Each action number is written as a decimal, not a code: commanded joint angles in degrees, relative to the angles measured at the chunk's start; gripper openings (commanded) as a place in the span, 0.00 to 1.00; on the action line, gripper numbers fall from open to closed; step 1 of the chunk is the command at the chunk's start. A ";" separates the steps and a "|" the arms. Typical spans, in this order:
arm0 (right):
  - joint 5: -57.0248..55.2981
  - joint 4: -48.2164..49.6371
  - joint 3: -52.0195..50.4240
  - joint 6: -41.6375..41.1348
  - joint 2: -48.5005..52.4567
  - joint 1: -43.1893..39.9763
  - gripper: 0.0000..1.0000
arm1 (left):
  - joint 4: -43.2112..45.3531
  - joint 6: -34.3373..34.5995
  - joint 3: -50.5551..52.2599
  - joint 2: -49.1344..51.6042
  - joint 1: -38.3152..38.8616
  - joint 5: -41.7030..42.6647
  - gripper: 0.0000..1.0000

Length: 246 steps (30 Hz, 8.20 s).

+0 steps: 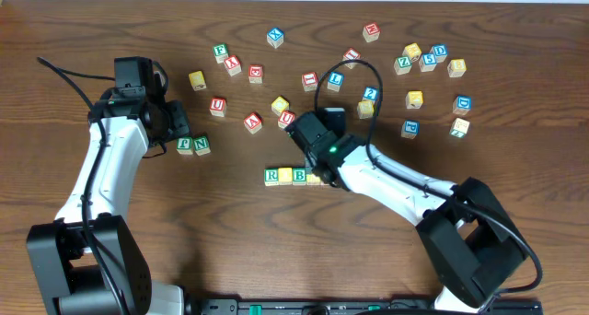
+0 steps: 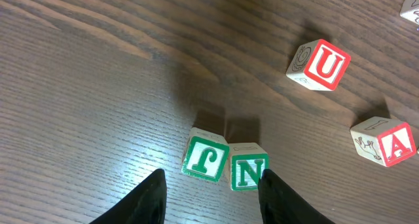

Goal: Spell out ROBOT

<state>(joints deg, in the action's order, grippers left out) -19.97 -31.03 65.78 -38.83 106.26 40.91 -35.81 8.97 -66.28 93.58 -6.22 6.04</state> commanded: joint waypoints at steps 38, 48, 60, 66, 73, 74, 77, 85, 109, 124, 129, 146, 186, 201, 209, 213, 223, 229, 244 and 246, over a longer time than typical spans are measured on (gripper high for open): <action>7.08 -8.46 0.04 -7.91 0.74 -1.09 0.01 | -0.15 -0.39 -1.03 -0.46 -0.04 -0.24 0.45; 3.26 -9.86 0.04 -8.28 0.74 -1.11 0.01 | -0.15 -0.39 -1.01 -0.46 -0.04 -0.24 0.45; -2.71 -17.42 0.11 -3.32 0.22 -14.19 0.01 | -0.15 -0.39 -1.03 -0.46 -0.04 -0.24 0.45; -5.25 -20.79 0.55 -0.92 -9.40 -18.38 0.01 | -0.15 -0.39 -1.03 -0.46 -0.04 -0.24 0.45; -5.14 -24.92 0.55 -0.72 -31.52 -18.36 0.78 | -0.15 -0.39 -1.03 -0.46 -0.04 -0.24 0.45; -5.14 -25.44 0.55 -0.72 -32.48 -18.36 0.87 | -0.15 -0.39 -1.03 -0.48 -0.04 -0.24 0.45; -5.14 -27.26 0.55 -0.72 -36.33 -18.36 0.99 | -0.15 -0.39 -1.01 -0.48 -0.04 -0.24 0.45; -5.14 -27.30 0.55 -0.72 -36.61 -18.36 0.99 | -0.15 -0.39 -1.03 -0.46 -0.04 -0.24 0.45; -4.96 -27.30 0.55 -0.72 -36.61 -18.36 0.99 | -0.15 -0.39 -1.03 -1.05 -0.20 -0.33 0.45; -4.96 -27.30 0.55 -0.72 -36.61 -18.36 0.99 | 0.37 -0.42 -0.90 -36.59 4.87 -3.10 0.45; -4.96 -27.30 0.55 -0.72 -36.61 -18.36 0.99 | 1.79 -0.39 4.90 -49.00 12.96 -5.01 0.45; -4.96 -27.30 0.55 -0.72 -36.61 -18.36 0.99 | 42.12 -0.39 62.82 -88.59 13.60 5.35 0.45; -0.28 -12.76 -10.16 11.41 -48.98 -18.21 0.99 | 32.63 -0.61 66.05 -93.35 8.48 5.31 0.45; 19.08 33.97 -65.46 44.70 -99.78 -24.92 0.99 | 32.63 -0.61 66.05 -93.35 8.48 5.31 0.45; 19.50 26.51 -65.46 43.98 -105.98 -29.81 0.99 | 32.63 -0.61 66.05 -93.35 8.48 5.31 0.45; 19.52 26.53 -65.46 41.11 -105.98 -29.99 0.99 | 32.63 -0.61 66.05 -93.35 8.48 5.31 0.45; 19.50 26.71 -65.46 41.05 -105.96 -29.99 0.99 | 32.63 -0.61 66.05 -93.35 8.48 5.31 0.45; 19.50 26.71 -65.46 41.03 -105.94 -29.99 0.99 | 32.63 -0.61 66.05 -93.35 8.48 5.31 0.45; 19.50 26.71 -65.46 41.05 -105.94 -29.99 0.99 | 32.63 -0.61 66.05 -93.44 8.48 5.31 0.45; 19.50 26.71 -65.46 41.03 -105.94 -29.99 0.99 | 32.63 -0.61 66.05 -93.42 8.48 5.31 0.45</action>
<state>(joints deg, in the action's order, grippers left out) -0.99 -4.05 0.38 3.14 0.71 11.27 -0.80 8.95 -0.95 0.60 2.61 10.35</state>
